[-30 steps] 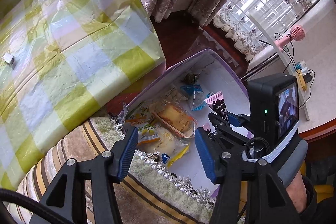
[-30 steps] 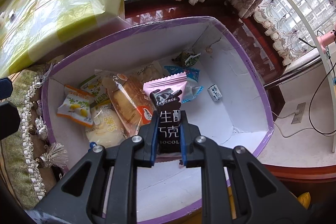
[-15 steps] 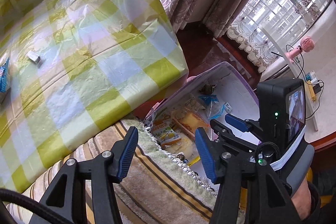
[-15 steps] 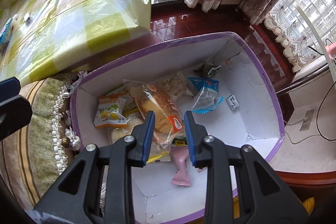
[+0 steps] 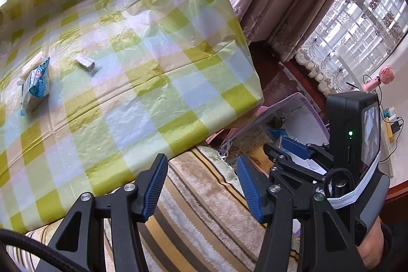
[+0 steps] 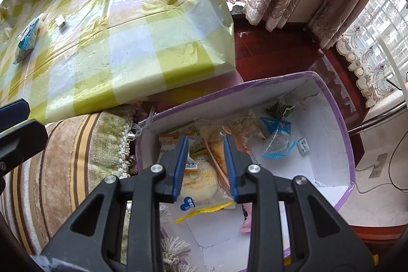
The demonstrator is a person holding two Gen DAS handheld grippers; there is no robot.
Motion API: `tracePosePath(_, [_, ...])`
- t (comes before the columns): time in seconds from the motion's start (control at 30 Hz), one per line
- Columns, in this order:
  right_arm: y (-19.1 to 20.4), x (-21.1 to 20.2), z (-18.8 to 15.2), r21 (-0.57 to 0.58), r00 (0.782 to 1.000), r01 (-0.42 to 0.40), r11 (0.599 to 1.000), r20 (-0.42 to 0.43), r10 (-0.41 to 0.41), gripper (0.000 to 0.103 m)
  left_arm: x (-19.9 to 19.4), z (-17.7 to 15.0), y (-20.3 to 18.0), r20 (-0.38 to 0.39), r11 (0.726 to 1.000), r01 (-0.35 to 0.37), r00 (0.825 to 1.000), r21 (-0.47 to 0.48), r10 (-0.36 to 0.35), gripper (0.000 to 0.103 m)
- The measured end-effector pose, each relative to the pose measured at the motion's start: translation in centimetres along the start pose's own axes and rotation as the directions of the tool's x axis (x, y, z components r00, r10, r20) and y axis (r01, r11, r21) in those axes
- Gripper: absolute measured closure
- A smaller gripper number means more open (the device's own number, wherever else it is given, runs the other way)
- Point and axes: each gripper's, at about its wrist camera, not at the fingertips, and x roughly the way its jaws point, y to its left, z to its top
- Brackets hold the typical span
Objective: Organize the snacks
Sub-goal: 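Move both open tools back over the remaining snacks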
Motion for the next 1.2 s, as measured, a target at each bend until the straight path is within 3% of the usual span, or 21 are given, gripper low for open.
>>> tracePosePath(0.23, [1.4,-0.2,0.9,-0.029,1.0,0.002,1.0,0.008,-0.001,0.069,-0.6,-0.1,2.4,0.014,0.999,-0.005,1.0,-0.053,0.006,0.046])
tracePosePath(0.33, [2.3,-0.4,1.4,-0.036,1.0,-0.01,0.999,0.024,0.011,0.055,-0.9,-0.1,4.2,0.027,0.996,-0.012,1.0,-0.089,0.014,0.046])
tracePosePath(0.43, [3.6,-0.6,2.1,-0.051,0.998,-0.035,0.998,0.042,0.038,0.052,-1.4,-0.1,7.0,0.042,0.988,-0.027,0.999,-0.151,0.034,0.046])
tracePosePath(0.73, [9.4,-0.5,5.2,-0.135,0.988,-0.112,0.984,0.093,0.125,0.037,-3.0,0.4,17.5,0.089,0.924,-0.133,0.98,-0.359,0.176,0.046])
tracePosePath(0.97, [13.2,0.1,8.7,-0.159,0.977,-0.147,0.976,0.132,0.168,0.036,-2.9,2.9,23.4,0.151,0.88,-0.135,0.962,-0.456,0.226,0.022])
tracePosePath(1.2, [16.2,0.9,11.6,-0.184,0.965,-0.173,0.968,0.167,0.204,0.031,-0.4,5.5,26.8,0.146,0.856,-0.104,0.968,-0.506,0.204,0.014])
